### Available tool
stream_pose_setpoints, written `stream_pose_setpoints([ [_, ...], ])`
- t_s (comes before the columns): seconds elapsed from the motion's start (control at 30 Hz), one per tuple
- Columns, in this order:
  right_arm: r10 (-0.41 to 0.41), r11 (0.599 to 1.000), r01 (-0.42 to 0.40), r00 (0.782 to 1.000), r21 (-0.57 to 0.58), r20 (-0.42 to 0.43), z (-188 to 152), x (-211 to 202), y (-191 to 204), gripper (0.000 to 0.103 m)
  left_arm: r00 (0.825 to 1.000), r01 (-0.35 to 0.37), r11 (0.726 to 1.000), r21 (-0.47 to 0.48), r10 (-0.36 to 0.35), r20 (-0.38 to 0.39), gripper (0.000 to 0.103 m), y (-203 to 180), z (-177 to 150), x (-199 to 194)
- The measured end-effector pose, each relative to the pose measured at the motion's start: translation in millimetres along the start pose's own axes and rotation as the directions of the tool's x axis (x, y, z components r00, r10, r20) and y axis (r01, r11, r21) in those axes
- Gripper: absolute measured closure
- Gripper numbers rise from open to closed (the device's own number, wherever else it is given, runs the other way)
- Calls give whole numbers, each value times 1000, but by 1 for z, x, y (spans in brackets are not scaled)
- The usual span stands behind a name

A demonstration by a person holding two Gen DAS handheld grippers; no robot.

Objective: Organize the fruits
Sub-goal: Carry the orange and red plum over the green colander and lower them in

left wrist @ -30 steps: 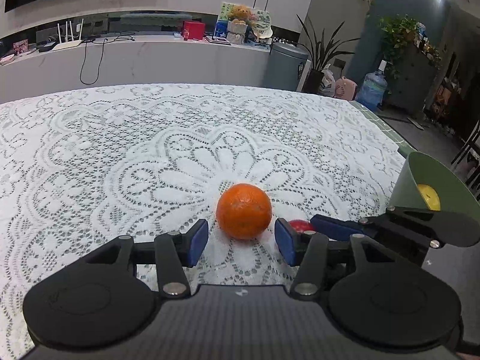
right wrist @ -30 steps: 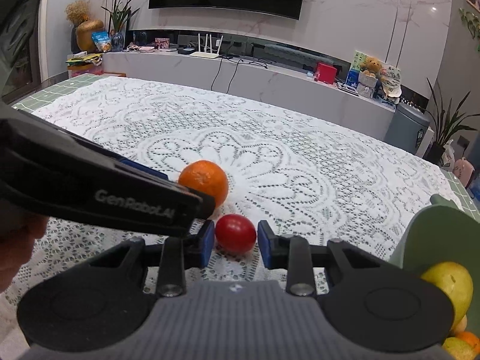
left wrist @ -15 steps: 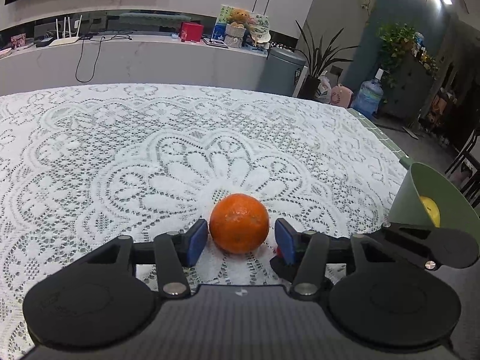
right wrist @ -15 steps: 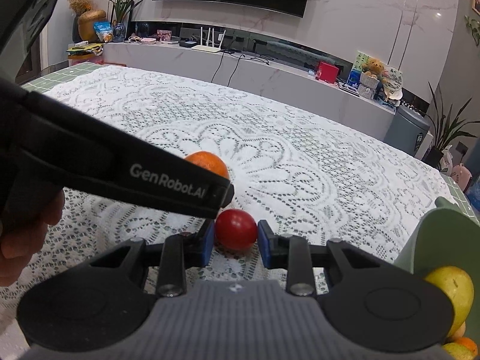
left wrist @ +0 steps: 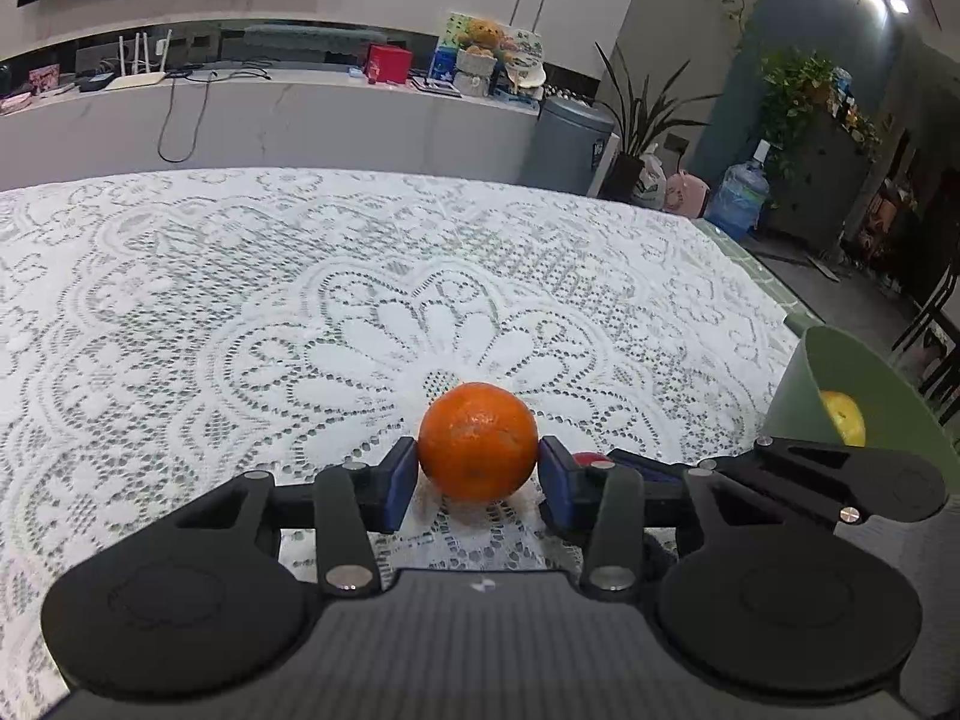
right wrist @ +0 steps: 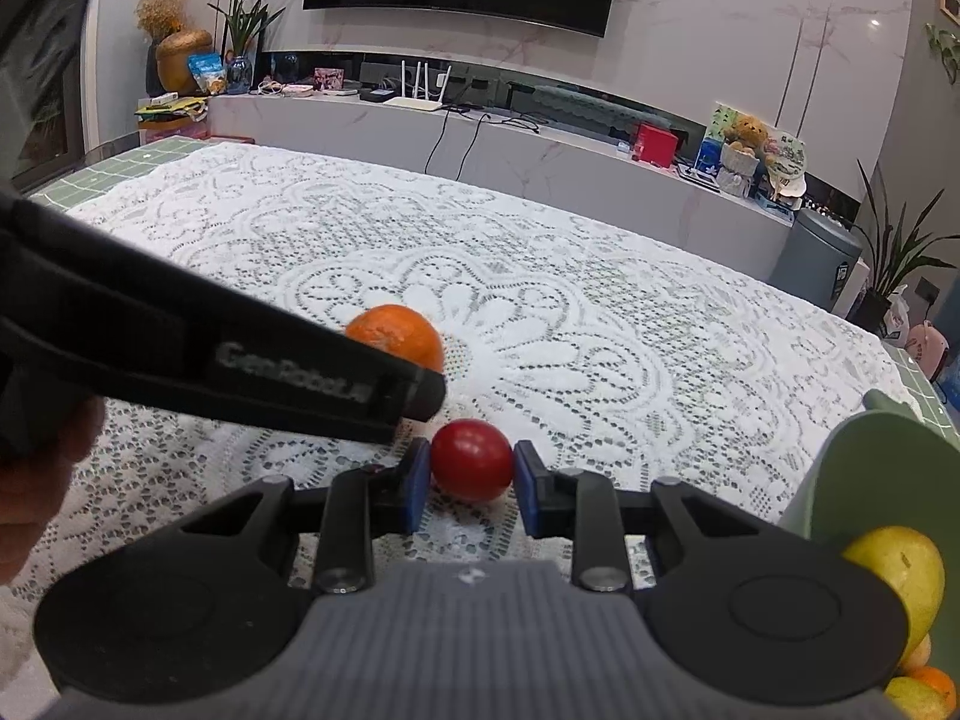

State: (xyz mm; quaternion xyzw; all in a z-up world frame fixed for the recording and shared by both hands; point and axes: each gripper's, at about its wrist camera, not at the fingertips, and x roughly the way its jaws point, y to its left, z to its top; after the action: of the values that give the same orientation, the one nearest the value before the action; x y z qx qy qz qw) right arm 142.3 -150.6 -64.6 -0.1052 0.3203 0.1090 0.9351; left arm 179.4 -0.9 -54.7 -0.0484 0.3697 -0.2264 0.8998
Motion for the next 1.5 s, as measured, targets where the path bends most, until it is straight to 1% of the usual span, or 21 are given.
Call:
stream_pose_setpoints([
  [0.17,6,1000,-6,1000,4,22,2,-12,0,77,1000,-15,1000,-4,16,22,54,-3,0,-19],
  [0.23,7,1000,-7,999,4,32,3,-19,1,77,999,-31,1000,-3,31,37,54,-4,-1,-28],
  [0.4,7,1000,-7,998,7,57,4,-40,0,77,997,-45,999,-7,45,60,54,-9,-2,-45],
  [0.63,-4,1000,2,996,25,87,9,-69,-7,77,995,-52,999,-4,52,90,54,-19,-4,-63],
  [0.8,-11,999,6,995,47,99,10,-90,-18,77,994,-45,999,13,44,104,54,-33,-6,-77],
  [1.03,-38,996,29,992,79,119,4,-125,-39,77,992,-16,998,68,7,124,54,-61,-10,-92],
  [1.2,-87,991,75,990,111,114,-7,-152,-59,77,992,22,991,130,-38,122,54,-88,-11,-94],
  [1.33,-130,979,114,987,168,89,-18,-169,-80,77,990,61,979,195,-84,110,54,-114,-11,-90],
  [1.5,-168,959,151,984,240,52,-23,-185,-110,77,988,105,957,270,-130,77,54,-146,-8,-81],
])
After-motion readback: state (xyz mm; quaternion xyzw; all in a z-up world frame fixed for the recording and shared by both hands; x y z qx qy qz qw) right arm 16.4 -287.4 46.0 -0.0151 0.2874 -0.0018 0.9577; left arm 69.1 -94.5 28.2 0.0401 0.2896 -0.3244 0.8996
